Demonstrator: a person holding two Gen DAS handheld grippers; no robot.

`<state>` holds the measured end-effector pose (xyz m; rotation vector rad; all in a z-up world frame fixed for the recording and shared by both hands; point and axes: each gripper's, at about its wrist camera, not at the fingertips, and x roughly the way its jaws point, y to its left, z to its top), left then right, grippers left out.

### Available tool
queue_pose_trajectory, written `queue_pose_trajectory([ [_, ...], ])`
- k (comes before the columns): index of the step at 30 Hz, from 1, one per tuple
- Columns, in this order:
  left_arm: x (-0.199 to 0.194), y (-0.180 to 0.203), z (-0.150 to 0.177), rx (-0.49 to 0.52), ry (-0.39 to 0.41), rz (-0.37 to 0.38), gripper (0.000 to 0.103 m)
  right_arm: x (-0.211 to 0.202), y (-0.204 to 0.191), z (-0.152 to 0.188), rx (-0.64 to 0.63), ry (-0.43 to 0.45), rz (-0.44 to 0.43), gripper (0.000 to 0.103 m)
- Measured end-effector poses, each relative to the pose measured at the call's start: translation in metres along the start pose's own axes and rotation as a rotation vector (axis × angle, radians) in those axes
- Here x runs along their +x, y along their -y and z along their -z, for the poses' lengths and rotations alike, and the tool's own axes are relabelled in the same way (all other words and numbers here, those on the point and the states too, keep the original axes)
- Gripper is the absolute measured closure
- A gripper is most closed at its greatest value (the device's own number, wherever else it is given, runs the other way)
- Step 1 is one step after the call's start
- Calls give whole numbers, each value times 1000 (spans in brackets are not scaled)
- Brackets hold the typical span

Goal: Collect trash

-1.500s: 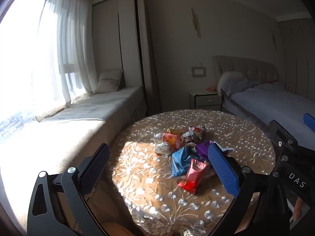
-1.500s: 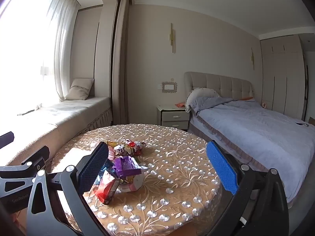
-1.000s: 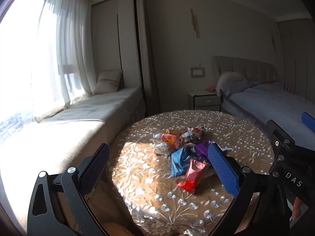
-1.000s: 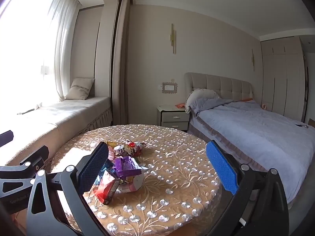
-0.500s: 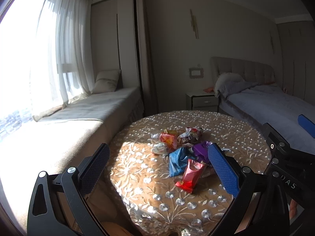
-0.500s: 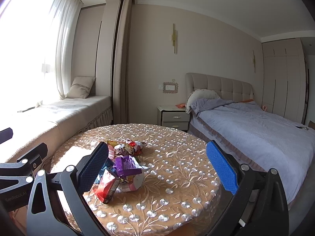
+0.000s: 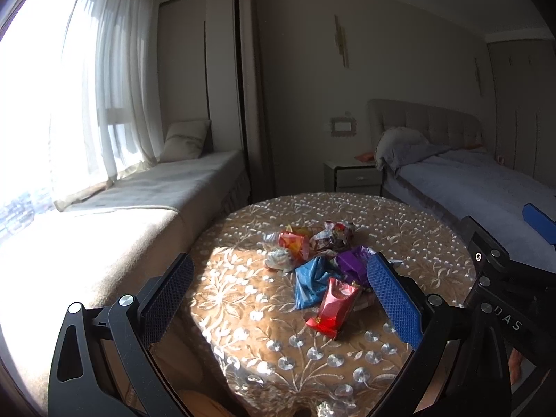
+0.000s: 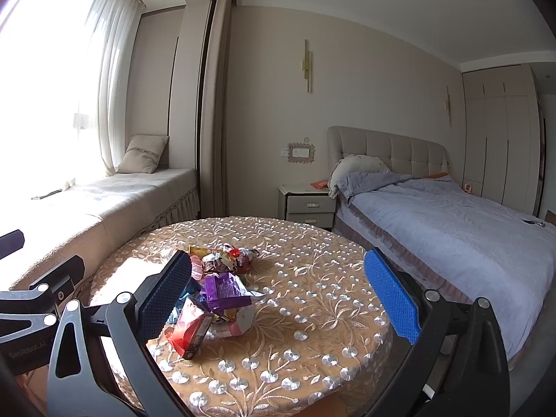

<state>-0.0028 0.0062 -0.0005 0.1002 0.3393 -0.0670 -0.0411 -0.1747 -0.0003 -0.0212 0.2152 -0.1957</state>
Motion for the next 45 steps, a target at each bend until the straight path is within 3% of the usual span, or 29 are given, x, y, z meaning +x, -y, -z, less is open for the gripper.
queue_pose_trajectory([
  [45, 3, -2, 4, -6, -10, -7, 5, -3, -3, 0, -5, -12, -11, 4],
])
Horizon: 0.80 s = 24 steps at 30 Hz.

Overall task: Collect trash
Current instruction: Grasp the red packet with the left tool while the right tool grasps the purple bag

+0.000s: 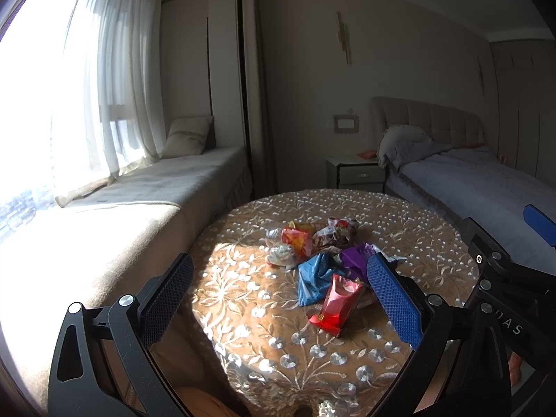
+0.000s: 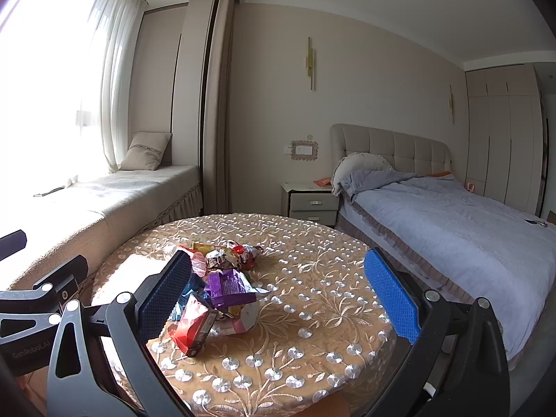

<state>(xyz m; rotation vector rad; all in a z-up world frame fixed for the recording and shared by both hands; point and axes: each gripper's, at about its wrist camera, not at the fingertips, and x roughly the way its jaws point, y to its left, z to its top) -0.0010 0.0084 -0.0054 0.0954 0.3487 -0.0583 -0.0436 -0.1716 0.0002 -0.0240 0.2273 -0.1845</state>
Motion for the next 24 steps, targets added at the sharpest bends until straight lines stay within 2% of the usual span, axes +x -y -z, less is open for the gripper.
queue_pose_trajectory([
  [9, 13, 3, 0, 7, -25, 6, 5, 11, 0, -1, -6, -16, -5, 4],
  [14, 19, 2, -7, 23, -11, -9, 5, 21, -2, -8, -18, 5, -6, 4],
  [17, 30, 1, -5, 22, -23, 7, 5, 33, -5, -6, -40, 0, -26, 4],
  [20, 46, 2, 7, 38, -62, 51, 5, 50, -9, 4, -79, -30, -18, 4],
  [24, 72, 7, 28, 45, -141, 105, 5, 82, -7, 20, -73, -123, -52, 4],
])
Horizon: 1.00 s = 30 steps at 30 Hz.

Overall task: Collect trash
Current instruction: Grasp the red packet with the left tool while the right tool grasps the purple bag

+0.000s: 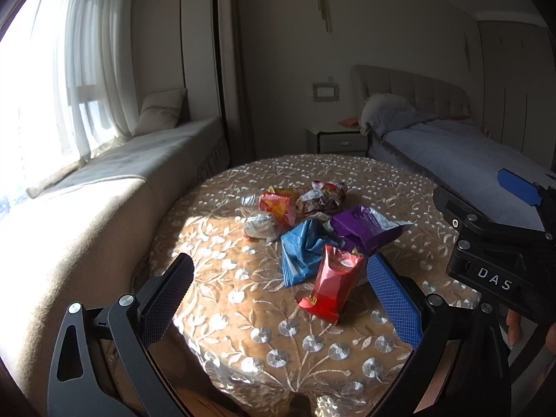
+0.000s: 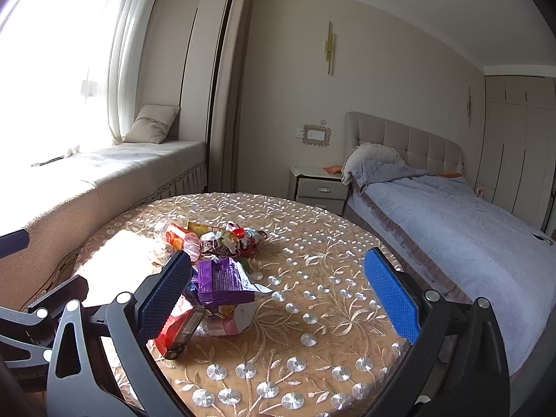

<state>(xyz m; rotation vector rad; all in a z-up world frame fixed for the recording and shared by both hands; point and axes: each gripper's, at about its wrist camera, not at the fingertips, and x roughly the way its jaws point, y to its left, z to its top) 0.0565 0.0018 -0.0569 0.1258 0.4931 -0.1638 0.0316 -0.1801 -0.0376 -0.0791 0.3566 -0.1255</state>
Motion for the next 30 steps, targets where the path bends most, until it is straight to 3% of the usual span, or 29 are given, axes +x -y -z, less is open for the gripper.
queue_pose_trajectory([
  [6, 41, 15, 21, 62, -80, 44, 5, 48, -1, 11, -16, -99, -29, 4],
  [10, 66, 27, 27, 108, -86, 77, 5, 75, -8, 12, -31, -168, -103, 4],
  [17, 110, 45, 33, 204, -141, 181, 5, 116, -30, 11, -108, -250, -139, 4],
  [21, 129, 53, 37, 246, -169, 174, 6, 141, -36, 15, -104, -329, -203, 4],
  [22, 133, 52, 37, 243, -179, 176, 11, 145, -37, 17, -99, -347, -217, 4],
  [23, 138, 52, 38, 237, -195, 191, 25, 148, -36, 19, -94, -354, -228, 5],
  [24, 144, 49, 40, 217, -224, 223, 32, 149, -35, 21, -86, -352, -239, 8],
  [26, 154, 43, 42, 153, -275, 279, 50, 154, -32, 24, -58, -372, -278, 48],
  [27, 157, 39, 43, 120, -283, 287, 54, 155, -29, 25, -35, -378, -286, 56],
  [30, 159, 32, 43, 91, -267, 271, 55, 152, -24, 26, -14, -348, -288, 58],
])
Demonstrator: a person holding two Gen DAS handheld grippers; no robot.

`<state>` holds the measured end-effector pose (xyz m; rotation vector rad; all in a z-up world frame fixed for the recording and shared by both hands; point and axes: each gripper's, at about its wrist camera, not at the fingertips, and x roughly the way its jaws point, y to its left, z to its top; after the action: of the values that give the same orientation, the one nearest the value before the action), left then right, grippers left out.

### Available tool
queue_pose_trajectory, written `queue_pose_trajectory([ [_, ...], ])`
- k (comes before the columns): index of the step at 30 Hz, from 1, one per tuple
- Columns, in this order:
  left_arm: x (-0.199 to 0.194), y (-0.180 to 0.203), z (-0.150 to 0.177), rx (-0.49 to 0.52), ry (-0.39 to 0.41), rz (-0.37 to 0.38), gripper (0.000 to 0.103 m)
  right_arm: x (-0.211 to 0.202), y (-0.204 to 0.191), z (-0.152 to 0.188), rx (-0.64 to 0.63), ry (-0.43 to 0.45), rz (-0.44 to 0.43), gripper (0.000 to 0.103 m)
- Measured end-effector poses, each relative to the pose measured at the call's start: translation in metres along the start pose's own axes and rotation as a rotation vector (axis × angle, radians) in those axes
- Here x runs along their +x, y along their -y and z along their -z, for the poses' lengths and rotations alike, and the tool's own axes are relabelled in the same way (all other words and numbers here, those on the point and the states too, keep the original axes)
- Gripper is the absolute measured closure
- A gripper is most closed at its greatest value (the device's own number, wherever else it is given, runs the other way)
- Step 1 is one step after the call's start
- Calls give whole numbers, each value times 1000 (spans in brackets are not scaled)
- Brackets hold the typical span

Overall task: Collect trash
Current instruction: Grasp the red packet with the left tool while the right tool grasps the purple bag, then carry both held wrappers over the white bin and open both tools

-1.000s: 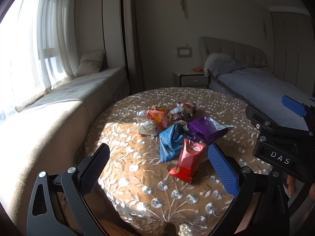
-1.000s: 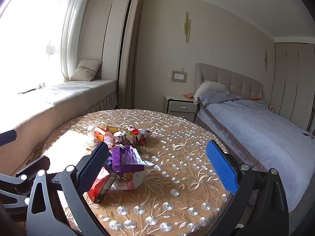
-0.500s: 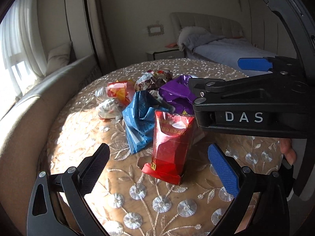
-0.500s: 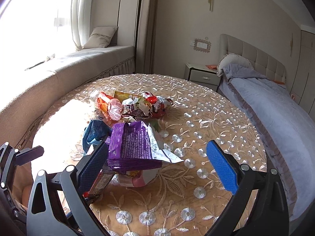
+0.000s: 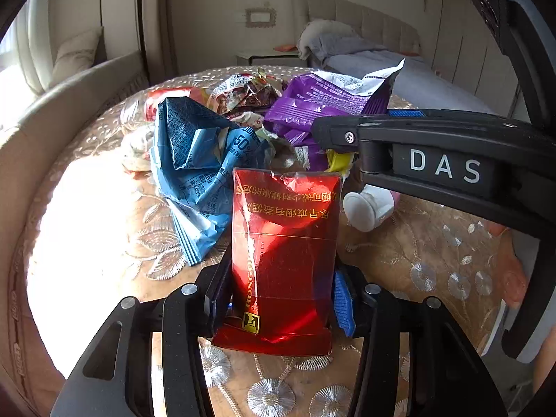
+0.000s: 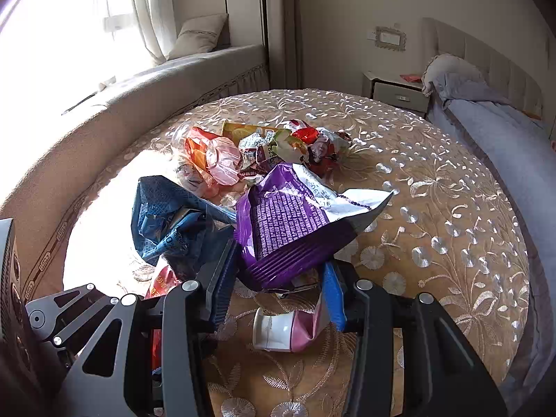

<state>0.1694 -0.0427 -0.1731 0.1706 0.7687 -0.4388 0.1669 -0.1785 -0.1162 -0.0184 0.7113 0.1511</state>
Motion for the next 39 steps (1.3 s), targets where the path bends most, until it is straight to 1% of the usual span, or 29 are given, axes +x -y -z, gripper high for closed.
queue_pose_trajectory([
  [2, -3, -1, 1, 10, 18, -37, 56, -7, 1, -1, 4, 36, 6, 61],
  [3, -2, -1, -2, 12, 25, -44, 56, -11, 1, -2, 4, 54, 13, 62],
  [8, -20, 0, -3, -5, 69, -49, 56, -37, 4, -7, 12, 140, 21, 62],
  [11, -34, -4, -8, -5, 93, -59, 56, -60, 12, -8, 17, 200, 51, 62],
  [15, -52, 2, -12, -8, 123, -37, 56, -90, 30, -3, 47, 241, 82, 62],
  [17, -58, 13, -14, 9, 146, -31, 56, -105, 37, 3, 62, 257, 102, 62],
  [20, -68, 39, -16, 50, 162, 2, 56, -127, 50, 18, 79, 275, 140, 62],
  [25, -73, 99, -17, 151, 177, 95, 56, -165, 77, 53, 127, 277, 234, 62],
  [27, -71, 127, -17, 201, 173, 144, 56, -180, 92, 72, 156, 272, 288, 62],
  [31, -64, 189, -11, 319, 139, 257, 56, -212, 123, 116, 216, 239, 400, 62],
  [35, -47, 249, 4, 436, 99, 325, 56, -231, 156, 166, 276, 168, 502, 62],
  [38, -26, 289, 19, 512, 31, 379, 56, -230, 180, 204, 316, 78, 558, 62],
  [39, -15, 302, 25, 539, -2, 383, 56, -228, 189, 217, 334, 47, 568, 62],
])
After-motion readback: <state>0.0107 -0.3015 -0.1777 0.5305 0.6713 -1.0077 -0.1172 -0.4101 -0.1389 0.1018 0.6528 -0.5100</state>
